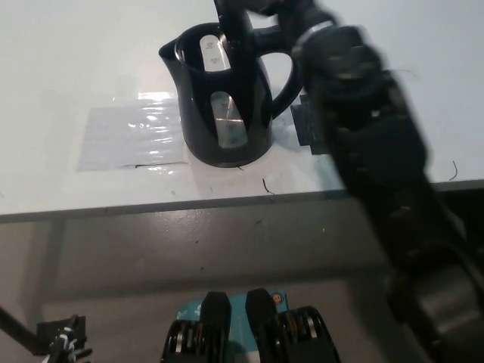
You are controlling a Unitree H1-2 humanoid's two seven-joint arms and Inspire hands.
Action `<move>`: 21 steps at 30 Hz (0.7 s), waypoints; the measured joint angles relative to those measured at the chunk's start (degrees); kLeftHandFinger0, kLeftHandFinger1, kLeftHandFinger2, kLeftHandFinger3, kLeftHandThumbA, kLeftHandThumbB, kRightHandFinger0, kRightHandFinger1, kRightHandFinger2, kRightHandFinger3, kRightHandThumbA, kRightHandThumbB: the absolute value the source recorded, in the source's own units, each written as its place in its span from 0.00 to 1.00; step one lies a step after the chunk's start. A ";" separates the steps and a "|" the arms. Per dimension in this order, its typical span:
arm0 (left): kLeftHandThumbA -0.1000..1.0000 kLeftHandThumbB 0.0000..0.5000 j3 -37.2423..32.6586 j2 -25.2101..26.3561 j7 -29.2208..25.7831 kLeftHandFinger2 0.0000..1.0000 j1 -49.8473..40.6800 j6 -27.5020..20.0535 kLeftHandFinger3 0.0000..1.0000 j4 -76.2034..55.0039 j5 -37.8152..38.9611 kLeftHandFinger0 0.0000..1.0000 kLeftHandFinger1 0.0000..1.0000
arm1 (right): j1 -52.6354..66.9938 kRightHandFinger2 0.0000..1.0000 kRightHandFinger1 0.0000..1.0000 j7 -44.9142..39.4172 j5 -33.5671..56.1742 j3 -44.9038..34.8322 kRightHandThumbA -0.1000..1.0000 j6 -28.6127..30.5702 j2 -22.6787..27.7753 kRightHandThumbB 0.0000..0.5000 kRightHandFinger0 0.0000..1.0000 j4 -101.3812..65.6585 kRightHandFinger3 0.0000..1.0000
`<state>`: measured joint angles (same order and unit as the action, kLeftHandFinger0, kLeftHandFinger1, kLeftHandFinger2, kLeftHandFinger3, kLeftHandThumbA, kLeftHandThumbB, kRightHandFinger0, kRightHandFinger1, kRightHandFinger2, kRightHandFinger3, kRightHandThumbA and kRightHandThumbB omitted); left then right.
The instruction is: The robot uses its right hand to push down on the lid of a kettle kept in the middle of the desk to close it
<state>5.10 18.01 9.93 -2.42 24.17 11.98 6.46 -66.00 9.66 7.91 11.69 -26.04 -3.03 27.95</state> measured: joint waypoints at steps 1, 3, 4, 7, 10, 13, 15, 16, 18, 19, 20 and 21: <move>1.00 0.22 -0.31 0.00 0.17 1.00 -0.25 -0.04 1.00 0.00 -0.04 1.00 1.00 | -1.05 0.95 0.89 0.80 -0.69 -0.03 0.53 -0.14 -1.44 0.07 0.75 3.59 1.00; 1.00 0.20 -0.89 0.00 0.32 1.00 -0.30 -0.20 1.00 0.02 -0.09 1.00 1.00 | -2.78 1.00 0.98 1.73 -1.92 -0.06 0.54 -0.25 -3.13 0.07 0.85 9.13 1.00; 1.00 0.20 -1.12 0.00 0.36 1.00 -0.28 -0.26 1.00 0.01 -0.12 1.00 1.00 | -3.48 1.00 1.00 2.35 -2.56 -0.15 0.54 -0.22 -3.76 0.09 0.91 11.47 1.00; 1.00 0.17 -1.62 -0.03 0.38 1.00 -0.31 -0.31 1.00 -0.04 -0.23 1.00 1.00 | -5.38 1.00 1.00 3.52 -3.67 -0.76 0.55 0.18 -4.51 0.07 1.00 15.40 1.00; 1.00 0.17 -2.04 -0.20 0.38 1.00 -0.31 -0.42 1.00 -0.04 -0.38 1.00 1.00 | -6.54 1.00 1.00 4.26 -4.42 -1.48 0.57 0.72 -5.03 0.08 1.00 17.88 1.00; 1.00 0.16 -2.30 -0.31 0.39 1.00 -0.32 -0.48 1.00 0.00 -0.41 1.00 1.00 | -7.55 1.00 0.98 4.86 -5.08 -2.32 0.55 1.56 -5.17 0.08 0.86 20.43 1.00; 1.00 0.16 -2.30 -0.30 0.39 1.00 -0.31 -0.51 1.00 0.00 -0.40 1.00 1.00 | -8.00 1.00 0.97 5.15 -5.31 -2.84 0.55 2.22 -5.18 0.08 0.85 21.57 1.00; 1.00 0.17 -2.31 -0.30 0.40 1.00 -0.32 -0.51 1.00 0.01 -0.40 1.00 1.00 | -8.10 0.95 0.91 5.28 -5.46 -3.03 0.55 2.62 -5.17 0.08 0.81 21.98 1.00; 1.00 0.17 -2.28 -0.30 0.44 1.00 -0.31 -0.51 1.00 0.05 -0.38 1.00 1.00 | -8.17 0.88 0.83 5.59 -5.88 -3.55 0.53 3.24 -5.18 0.12 0.72 22.63 0.94; 1.00 0.17 -2.27 -0.30 0.47 1.00 -0.31 -0.53 1.00 0.05 -0.37 1.00 1.00 | -8.18 1.00 1.00 5.74 -6.07 -3.90 0.52 3.39 -5.19 0.10 0.88 22.73 0.93; 1.00 0.18 -2.27 -0.30 0.51 1.00 -0.31 -0.63 1.00 0.14 -0.37 1.00 1.00 | -8.17 0.94 0.94 5.82 -6.16 -4.31 0.51 3.40 -5.26 0.11 0.82 22.76 0.87; 1.00 0.17 -2.30 -0.30 0.57 1.00 -0.30 -0.80 1.00 0.33 -0.37 1.00 1.00 | -8.18 0.71 0.65 5.92 -6.20 -4.92 0.50 3.39 -5.42 0.11 0.51 22.80 0.78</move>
<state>2.80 17.71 10.51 -2.72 23.38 12.31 6.09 -74.18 15.58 1.71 6.77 -22.65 -8.45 50.75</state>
